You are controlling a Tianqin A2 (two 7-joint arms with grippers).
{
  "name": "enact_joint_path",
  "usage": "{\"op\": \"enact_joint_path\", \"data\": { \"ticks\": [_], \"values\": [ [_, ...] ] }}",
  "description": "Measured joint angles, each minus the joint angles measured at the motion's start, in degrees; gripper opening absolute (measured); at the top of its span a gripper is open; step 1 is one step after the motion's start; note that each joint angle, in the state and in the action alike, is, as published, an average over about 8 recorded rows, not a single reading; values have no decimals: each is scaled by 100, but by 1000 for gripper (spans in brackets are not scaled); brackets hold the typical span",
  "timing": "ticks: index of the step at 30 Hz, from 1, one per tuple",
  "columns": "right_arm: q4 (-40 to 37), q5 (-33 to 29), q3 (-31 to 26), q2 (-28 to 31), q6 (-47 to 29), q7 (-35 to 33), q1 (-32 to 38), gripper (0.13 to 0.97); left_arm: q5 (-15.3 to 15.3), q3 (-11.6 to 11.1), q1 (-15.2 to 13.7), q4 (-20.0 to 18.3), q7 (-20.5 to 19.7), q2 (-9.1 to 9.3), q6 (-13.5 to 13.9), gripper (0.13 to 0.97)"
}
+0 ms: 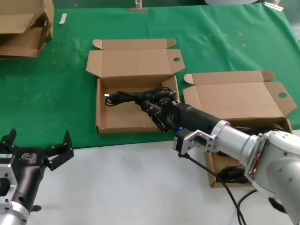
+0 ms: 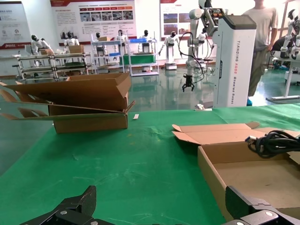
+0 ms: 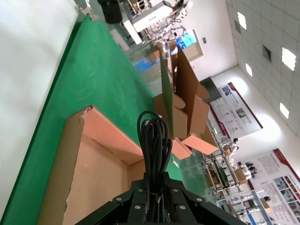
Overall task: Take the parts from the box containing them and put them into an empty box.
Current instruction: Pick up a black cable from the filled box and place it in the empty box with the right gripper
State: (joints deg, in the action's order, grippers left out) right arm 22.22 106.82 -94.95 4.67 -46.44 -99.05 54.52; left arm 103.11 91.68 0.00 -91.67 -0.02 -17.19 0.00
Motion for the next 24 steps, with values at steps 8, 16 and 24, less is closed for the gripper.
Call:
{"op": "enact_joint_path", "data": {
  "ticks": [8,16,24],
  "values": [
    [-1407,213,366,-98,-242,-845,614,196,0,0,0,0,0,0,0,966],
    [-1772,184,457,-85,-361,-816,766,205,0,0,0,0,0,0,0,966],
    [-1824,124,487,-40,-448,-713,761,243,0,0,0,0,0,0,0,966]
  ]
}}
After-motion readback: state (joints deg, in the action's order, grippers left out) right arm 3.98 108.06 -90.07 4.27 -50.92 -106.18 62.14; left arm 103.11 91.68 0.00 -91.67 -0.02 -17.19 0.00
